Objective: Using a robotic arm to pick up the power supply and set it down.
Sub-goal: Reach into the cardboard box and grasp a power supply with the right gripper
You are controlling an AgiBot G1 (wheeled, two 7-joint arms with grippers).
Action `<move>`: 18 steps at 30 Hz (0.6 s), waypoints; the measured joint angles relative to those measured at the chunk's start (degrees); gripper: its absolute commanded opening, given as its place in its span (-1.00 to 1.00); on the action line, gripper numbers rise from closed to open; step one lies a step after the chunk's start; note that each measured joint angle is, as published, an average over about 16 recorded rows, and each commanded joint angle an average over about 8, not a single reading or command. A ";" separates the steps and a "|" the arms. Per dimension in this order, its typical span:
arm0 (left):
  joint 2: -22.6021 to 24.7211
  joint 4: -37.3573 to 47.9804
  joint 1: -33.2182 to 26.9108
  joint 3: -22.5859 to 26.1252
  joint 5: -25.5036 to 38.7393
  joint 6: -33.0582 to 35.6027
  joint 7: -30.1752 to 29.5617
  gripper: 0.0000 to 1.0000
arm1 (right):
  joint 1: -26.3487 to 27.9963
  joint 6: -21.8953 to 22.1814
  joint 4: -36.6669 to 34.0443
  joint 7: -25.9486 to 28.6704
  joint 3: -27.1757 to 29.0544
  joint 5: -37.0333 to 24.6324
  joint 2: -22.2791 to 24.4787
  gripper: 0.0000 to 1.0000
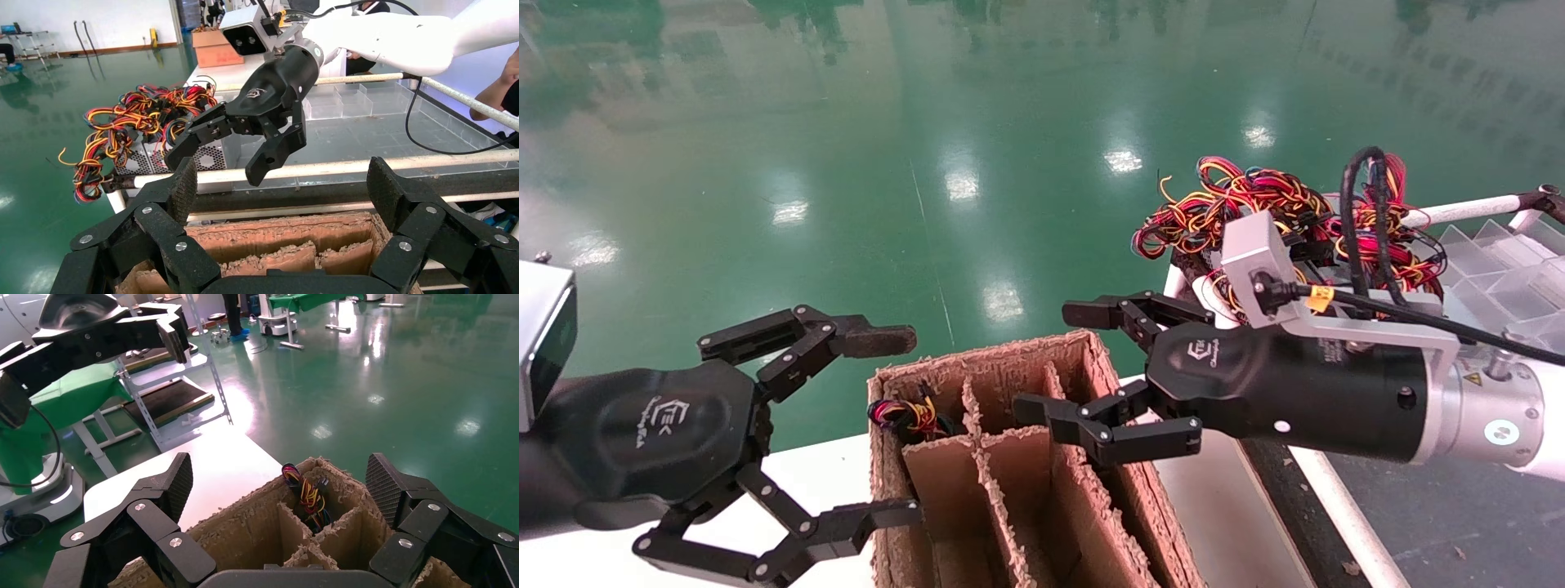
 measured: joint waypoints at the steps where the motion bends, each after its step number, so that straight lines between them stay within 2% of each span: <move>1: 0.00 0.00 0.00 0.00 0.00 0.00 0.00 1.00 | 0.19 0.23 -0.32 0.19 -0.27 -0.32 -0.46 1.00; 18: -0.01 0.02 0.01 0.00 -0.02 -0.02 0.01 1.00 | 3.24 2.66 -6.45 3.97 -5.00 -5.48 -7.51 1.00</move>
